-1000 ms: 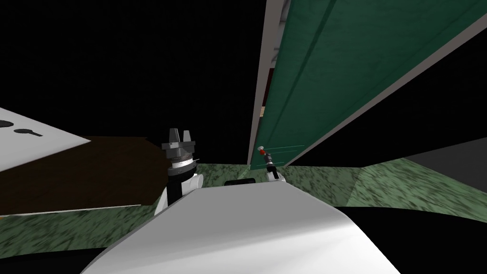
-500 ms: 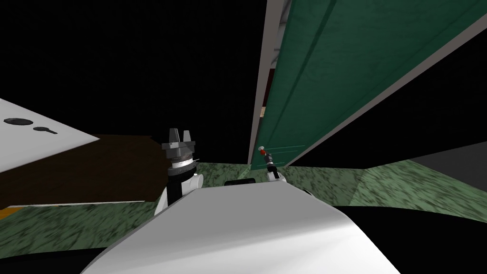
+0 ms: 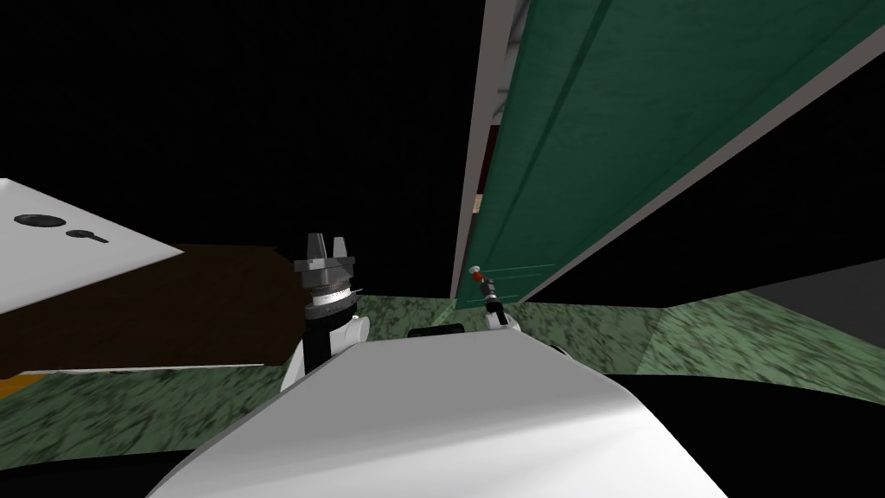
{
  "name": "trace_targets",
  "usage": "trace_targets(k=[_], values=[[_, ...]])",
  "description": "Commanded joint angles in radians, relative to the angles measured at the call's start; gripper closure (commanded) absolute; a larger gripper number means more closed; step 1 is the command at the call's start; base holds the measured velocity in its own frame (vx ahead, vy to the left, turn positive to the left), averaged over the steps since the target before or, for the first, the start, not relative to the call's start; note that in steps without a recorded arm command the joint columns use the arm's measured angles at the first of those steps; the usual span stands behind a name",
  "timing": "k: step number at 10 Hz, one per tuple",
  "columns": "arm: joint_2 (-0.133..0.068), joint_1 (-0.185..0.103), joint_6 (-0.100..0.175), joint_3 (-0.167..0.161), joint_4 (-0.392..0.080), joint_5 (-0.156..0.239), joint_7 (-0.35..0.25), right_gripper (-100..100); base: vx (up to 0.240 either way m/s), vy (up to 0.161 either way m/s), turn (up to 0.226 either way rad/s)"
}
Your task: Pull the door open
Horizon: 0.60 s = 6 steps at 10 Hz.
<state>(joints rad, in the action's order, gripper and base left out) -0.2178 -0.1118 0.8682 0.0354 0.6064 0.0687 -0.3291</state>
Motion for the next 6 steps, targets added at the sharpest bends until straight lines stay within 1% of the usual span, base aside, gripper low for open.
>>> trace_targets(k=[1,3,4,6], values=[[0.034,0.003,0.005,-0.026,0.032,-0.013,0.0,100,-0.002,0.003,-0.016],[0.034,0.003,0.005,-0.026,0.032,-0.013,0.0,100,-0.002,0.009,0.001],[-0.007,0.031,-0.008,-0.007,0.047,0.005,-0.038,100,-0.015,-0.022,0.005],[-0.01,0.03,-0.008,-0.014,0.045,0.016,-0.081,100,-0.039,-0.018,0.039]])
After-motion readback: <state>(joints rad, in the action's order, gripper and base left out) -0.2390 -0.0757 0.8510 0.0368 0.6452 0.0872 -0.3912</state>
